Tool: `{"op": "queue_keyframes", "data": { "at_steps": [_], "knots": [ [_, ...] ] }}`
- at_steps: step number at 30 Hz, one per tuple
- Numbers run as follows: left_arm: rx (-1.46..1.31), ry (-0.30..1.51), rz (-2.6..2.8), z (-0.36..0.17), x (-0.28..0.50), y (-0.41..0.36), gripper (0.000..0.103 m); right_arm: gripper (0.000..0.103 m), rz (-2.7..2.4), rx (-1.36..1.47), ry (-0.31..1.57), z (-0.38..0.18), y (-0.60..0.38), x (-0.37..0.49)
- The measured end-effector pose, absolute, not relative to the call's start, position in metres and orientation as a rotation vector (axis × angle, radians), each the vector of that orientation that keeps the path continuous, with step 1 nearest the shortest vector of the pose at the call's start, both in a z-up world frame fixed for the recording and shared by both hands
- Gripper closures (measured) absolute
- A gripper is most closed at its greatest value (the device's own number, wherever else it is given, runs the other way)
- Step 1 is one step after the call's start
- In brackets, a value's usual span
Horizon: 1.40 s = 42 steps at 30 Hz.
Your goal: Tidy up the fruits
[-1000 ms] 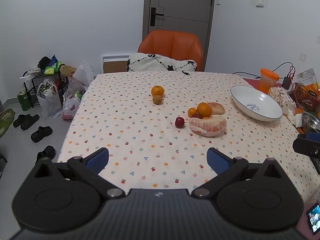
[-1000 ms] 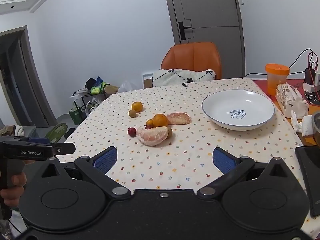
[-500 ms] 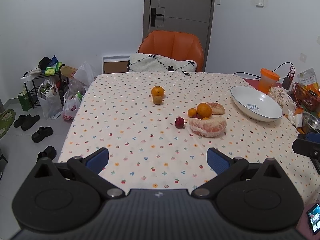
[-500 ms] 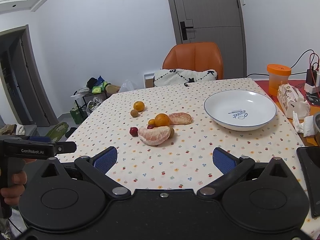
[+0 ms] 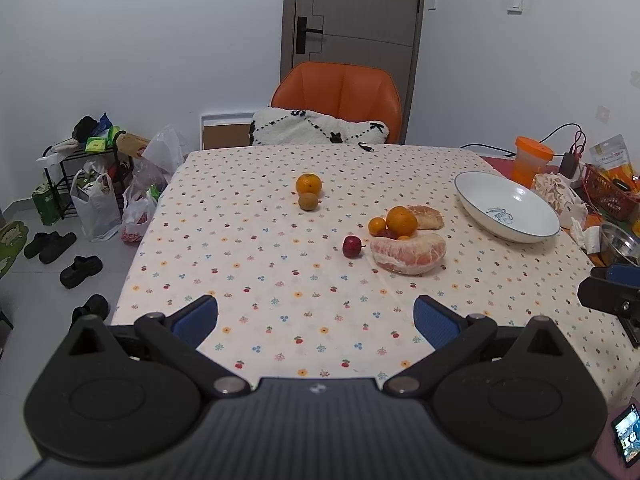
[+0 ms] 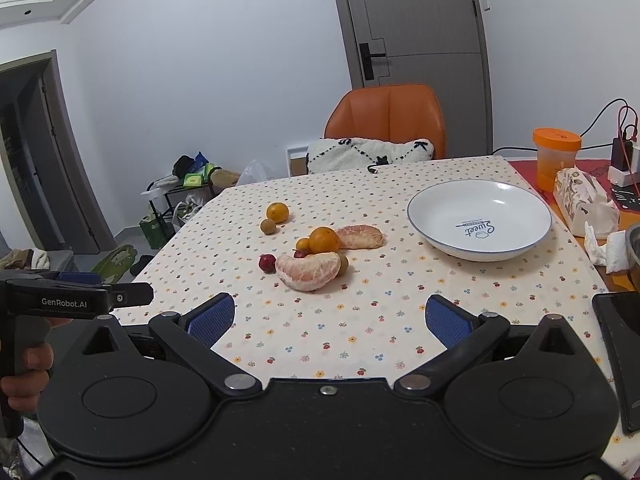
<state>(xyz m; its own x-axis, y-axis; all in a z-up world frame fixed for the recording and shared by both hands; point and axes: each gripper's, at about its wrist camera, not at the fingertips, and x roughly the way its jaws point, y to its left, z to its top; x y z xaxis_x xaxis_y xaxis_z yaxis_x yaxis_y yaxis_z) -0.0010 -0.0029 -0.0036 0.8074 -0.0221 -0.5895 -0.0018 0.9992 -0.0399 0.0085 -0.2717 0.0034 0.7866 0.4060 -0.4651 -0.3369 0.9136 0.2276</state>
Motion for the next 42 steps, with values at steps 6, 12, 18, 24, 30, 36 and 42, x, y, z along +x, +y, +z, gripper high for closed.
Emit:
{"op": "queue_keyframes", "data": {
  "at_steps": [6,12,18,24,30,36,42],
  "knots": [
    [-0.043,0.633,-0.009,-0.003,0.0,-0.004,0.0,0.0,0.397,0.132,0.534,0.004,-0.272,0.009],
    [-0.039,0.635,-0.012,-0.004,0.0,-0.005,0.0,0.0,0.394,0.13,0.534,0.005,-0.271,0.009],
    [-0.044,0.639,-0.009,-0.006,0.001,-0.003,0.0,0.0,0.392,0.129,0.536,0.004,-0.271,0.009],
    [-0.043,0.63,-0.015,-0.006,0.001,-0.004,0.0,0.0,0.394,0.127,0.536,0.004,-0.27,0.009],
    [-0.053,0.62,-0.022,-0.005,0.002,-0.004,0.0,0.0,0.39,0.126,0.539,0.004,-0.271,0.01],
    [-0.048,0.611,-0.039,-0.007,0.004,-0.005,0.0,0.0,0.385,0.131,0.543,0.002,-0.271,0.011],
    [-0.034,0.58,-0.048,-0.009,0.01,-0.006,0.0,0.0,0.428,0.109,0.559,-0.004,-0.264,0.015]
  ]
}}
